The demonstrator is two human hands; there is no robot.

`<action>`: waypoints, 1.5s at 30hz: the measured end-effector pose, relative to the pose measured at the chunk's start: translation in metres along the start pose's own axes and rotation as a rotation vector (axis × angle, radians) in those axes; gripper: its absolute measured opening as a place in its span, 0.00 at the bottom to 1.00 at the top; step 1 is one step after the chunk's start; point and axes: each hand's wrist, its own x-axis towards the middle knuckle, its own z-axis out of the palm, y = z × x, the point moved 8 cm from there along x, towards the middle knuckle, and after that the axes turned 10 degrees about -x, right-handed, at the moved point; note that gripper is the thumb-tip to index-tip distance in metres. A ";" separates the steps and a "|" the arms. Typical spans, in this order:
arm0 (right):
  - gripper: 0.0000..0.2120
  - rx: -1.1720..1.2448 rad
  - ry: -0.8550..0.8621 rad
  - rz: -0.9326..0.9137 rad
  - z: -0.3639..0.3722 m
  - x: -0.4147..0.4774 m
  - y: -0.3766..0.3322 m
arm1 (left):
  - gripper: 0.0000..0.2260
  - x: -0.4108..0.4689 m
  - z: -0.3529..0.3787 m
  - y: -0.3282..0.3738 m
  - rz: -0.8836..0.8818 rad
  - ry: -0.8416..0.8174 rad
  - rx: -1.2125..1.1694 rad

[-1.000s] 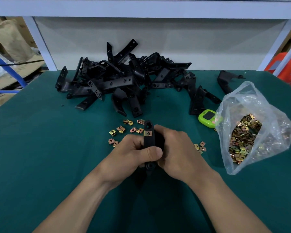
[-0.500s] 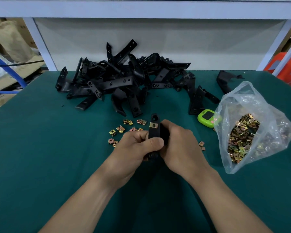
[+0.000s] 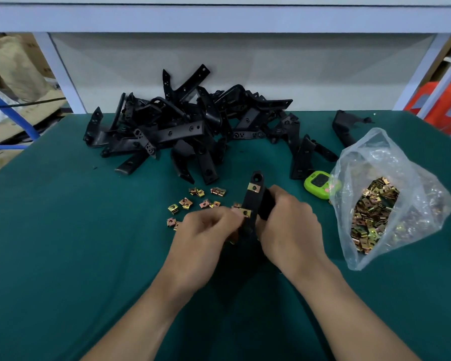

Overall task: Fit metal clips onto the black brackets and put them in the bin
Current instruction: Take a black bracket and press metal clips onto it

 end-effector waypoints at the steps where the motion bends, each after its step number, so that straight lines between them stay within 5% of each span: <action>1: 0.10 -0.017 -0.003 0.000 0.000 0.000 0.000 | 0.17 -0.004 0.002 0.007 0.073 0.018 0.137; 5: 0.11 -0.095 0.000 -0.042 -0.001 -0.003 -0.006 | 0.16 -0.014 0.005 0.021 0.183 0.195 0.618; 9: 0.12 -0.141 -0.048 -0.050 0.004 -0.004 -0.009 | 0.18 -0.015 0.006 0.016 0.237 0.296 0.601; 29: 0.11 -0.116 -0.007 -0.042 0.000 -0.005 -0.018 | 0.19 -0.010 0.007 0.018 0.310 0.288 0.772; 34: 0.12 0.186 -0.112 -0.085 -0.020 -0.016 -0.032 | 0.16 -0.011 -0.007 0.032 0.425 0.269 0.524; 39: 0.05 0.442 -0.174 -0.078 -0.067 -0.042 -0.026 | 0.15 -0.002 -0.017 0.044 0.226 0.314 -0.023; 45: 0.09 0.580 -0.036 0.212 -0.140 -0.076 0.058 | 0.12 0.005 0.086 0.074 -0.018 -0.054 -0.366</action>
